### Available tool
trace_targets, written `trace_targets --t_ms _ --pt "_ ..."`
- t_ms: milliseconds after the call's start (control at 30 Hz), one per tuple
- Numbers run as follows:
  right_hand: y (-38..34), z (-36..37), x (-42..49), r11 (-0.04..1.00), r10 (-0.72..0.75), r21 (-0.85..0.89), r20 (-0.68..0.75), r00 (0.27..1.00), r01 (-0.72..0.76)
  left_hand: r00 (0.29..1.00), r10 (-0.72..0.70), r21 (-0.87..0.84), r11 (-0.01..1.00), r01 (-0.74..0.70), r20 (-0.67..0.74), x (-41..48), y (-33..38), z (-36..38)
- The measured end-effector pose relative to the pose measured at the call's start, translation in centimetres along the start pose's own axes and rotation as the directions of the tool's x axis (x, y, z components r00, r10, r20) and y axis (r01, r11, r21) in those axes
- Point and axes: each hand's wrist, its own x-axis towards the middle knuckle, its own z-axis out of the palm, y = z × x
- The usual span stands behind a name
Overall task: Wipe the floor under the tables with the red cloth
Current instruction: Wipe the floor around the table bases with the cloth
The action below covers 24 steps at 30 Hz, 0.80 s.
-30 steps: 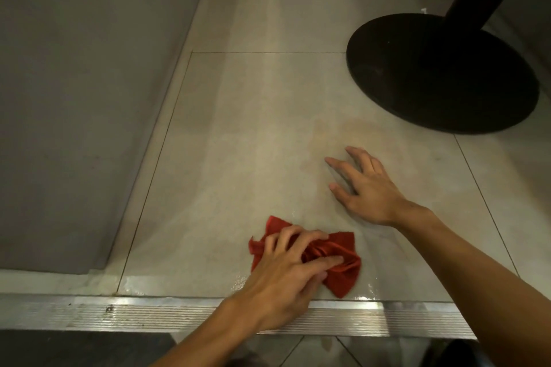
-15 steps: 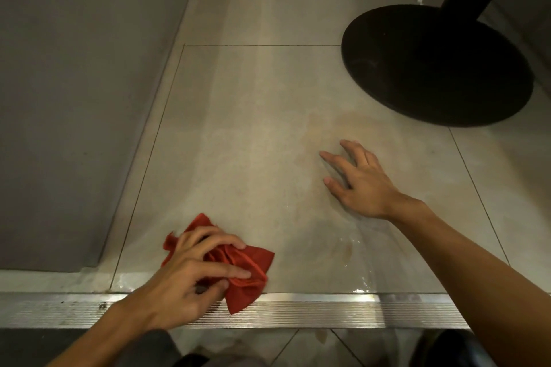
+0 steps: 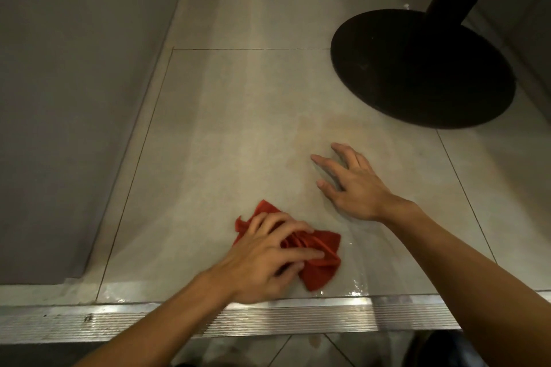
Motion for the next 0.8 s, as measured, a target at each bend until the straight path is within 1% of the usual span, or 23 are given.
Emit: trace_targets --t_ms 100,233,300,367,400,467,533,600,700,800 --pt "0.3 0.1 0.2 1.0 -0.012 -0.003 -0.014 1.0 0.012 0.99 -0.108 0.024 0.994 0.111 -0.089 1.3 -3.1 -1.1" --pt "0.3 0.3 0.2 1.0 -0.018 0.002 -0.031 0.999 0.018 0.937 -0.286 0.008 0.956 0.294 -0.202 1.8 -7.2 -3.1" --pt "0.2 0.3 0.2 1.0 -0.013 -0.003 -0.038 0.999 0.013 0.907 -0.347 -0.022 0.936 0.352 -0.239 1.3 -7.9 -3.4" --pt "0.0 0.3 0.2 1.0 -0.014 -0.005 -0.043 0.999 0.014 0.886 -0.373 -0.035 0.925 0.379 -0.273 0.3 -7.3 -3.2" --pt "0.0 0.3 0.1 1.0 -0.017 -0.005 -0.047 0.999 0.016 0.887 -0.371 -0.037 0.926 0.376 -0.273 -0.3 -6.6 -2.9" --pt "0.1 0.3 0.1 1.0 -0.026 0.0 -0.052 0.998 0.026 0.916 -0.331 -0.05 0.943 0.329 -0.226 -1.5 -4.4 -2.1" --pt "0.1 0.3 -0.1 0.999 -0.03 0.01 -0.049 0.998 0.03 0.961 -0.239 -0.058 0.971 0.233 -0.142 -2.7 -1.8 -1.1" --pt "0.2 0.2 -0.1 0.999 -0.031 0.015 -0.045 0.999 0.032 0.992 -0.118 -0.042 0.992 0.115 -0.051 -3.6 0.0 -0.2" --pt "0.2 0.0 -0.2 0.999 -0.04 0.01 -0.042 0.998 0.041 0.999 -0.037 -0.072 0.997 0.039 0.032 -4.2 0.4 -0.3" --pt "0.3 0.1 -0.2 0.999 -0.045 0.008 -0.051 0.998 0.045 0.999 -0.013 -0.084 0.996 0.015 0.029 -4.1 -1.0 -1.3"
